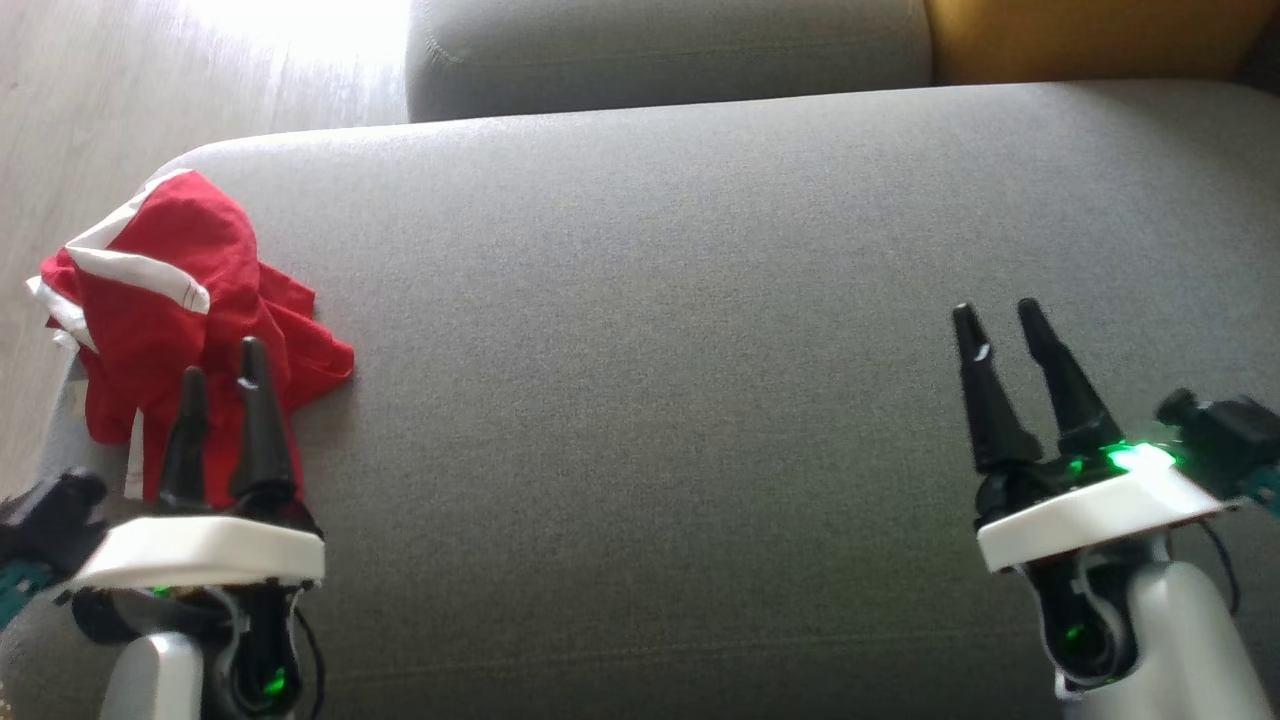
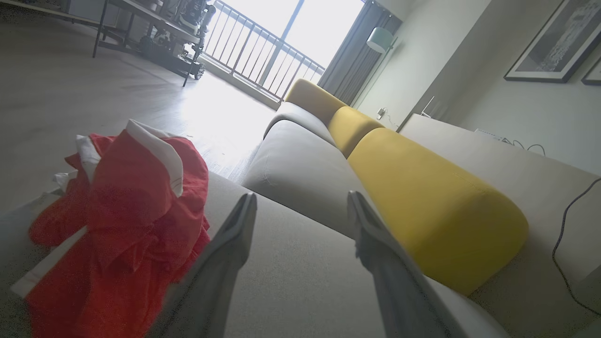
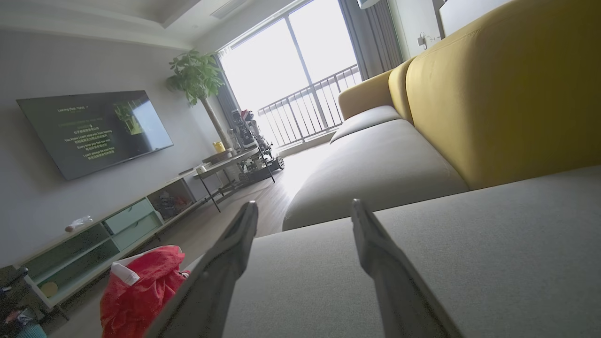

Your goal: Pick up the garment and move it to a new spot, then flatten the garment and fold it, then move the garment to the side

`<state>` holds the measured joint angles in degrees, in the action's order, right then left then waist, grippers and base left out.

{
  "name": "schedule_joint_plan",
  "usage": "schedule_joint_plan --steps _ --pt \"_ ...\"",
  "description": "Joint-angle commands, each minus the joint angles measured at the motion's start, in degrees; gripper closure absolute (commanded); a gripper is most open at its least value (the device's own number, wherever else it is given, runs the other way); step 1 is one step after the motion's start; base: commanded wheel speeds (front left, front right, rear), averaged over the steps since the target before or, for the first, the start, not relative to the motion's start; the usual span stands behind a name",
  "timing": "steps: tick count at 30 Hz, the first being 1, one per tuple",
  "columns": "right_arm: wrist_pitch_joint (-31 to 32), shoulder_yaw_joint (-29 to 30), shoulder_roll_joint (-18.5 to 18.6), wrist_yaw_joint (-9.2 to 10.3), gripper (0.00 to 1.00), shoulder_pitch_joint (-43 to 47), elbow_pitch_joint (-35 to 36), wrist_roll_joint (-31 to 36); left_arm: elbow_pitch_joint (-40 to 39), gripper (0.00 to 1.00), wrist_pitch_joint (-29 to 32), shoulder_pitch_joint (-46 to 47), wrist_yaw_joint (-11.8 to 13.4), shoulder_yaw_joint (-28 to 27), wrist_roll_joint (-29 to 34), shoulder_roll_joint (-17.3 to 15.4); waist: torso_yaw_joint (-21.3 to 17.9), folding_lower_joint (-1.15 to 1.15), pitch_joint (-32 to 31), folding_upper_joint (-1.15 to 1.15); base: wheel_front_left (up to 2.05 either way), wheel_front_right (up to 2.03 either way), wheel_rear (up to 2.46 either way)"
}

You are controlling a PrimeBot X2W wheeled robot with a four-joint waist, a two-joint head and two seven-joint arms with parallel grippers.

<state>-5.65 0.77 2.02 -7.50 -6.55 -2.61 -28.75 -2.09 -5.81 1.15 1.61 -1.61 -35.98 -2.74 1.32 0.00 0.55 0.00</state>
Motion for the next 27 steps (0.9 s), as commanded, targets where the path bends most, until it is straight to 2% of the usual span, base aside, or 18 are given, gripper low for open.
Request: schedule_joint_plan --steps 1,10,11,16,20,27 --pt "-0.9 -1.5 0.5 0.01 0.0 -2.9 1.7 3.0 -2.7 0.0 -0.9 1.2 1.1 0.3 3.3 -2.2 -0.1 0.0 0.0 0.0 0.0 0.0 0.0" --pt "-2.4 -3.1 0.6 0.01 0.0 -2.8 1.1 10.2 0.2 0.0 -2.4 0.4 8.0 7.7 12.7 -7.5 -0.4 0.0 0.0 0.0 0.0 0.0 0.0" --pt "-2.4 -3.1 0.6 0.01 0.0 -2.8 1.1 10.2 0.2 0.0 -2.4 0.4 8.0 7.7 12.7 -7.5 -0.4 0.0 0.0 0.0 0.0 0.0 0.0" --pt "-3.3 -2.0 0.6 0.01 0.0 -1.8 1.1 13.3 2.2 0.0 -3.2 0.7 11.7 11.8 16.6 -10.4 -0.5 0.0 -0.1 0.0 0.0 0.0 0.0" --pt "-3.9 -0.9 0.6 0.01 0.0 -0.6 0.5 16.4 3.2 0.0 -3.9 1.0 13.8 14.6 18.4 -12.2 -0.6 0.0 -0.1 0.0 0.0 0.0 0.0" --pt "-5.1 0.3 0.7 0.01 0.0 -0.1 -2.1 21.4 5.7 0.0 -5.0 1.8 15.8 18.4 21.8 -14.5 -0.8 0.0 0.0 0.0 0.0 0.0 0.0"
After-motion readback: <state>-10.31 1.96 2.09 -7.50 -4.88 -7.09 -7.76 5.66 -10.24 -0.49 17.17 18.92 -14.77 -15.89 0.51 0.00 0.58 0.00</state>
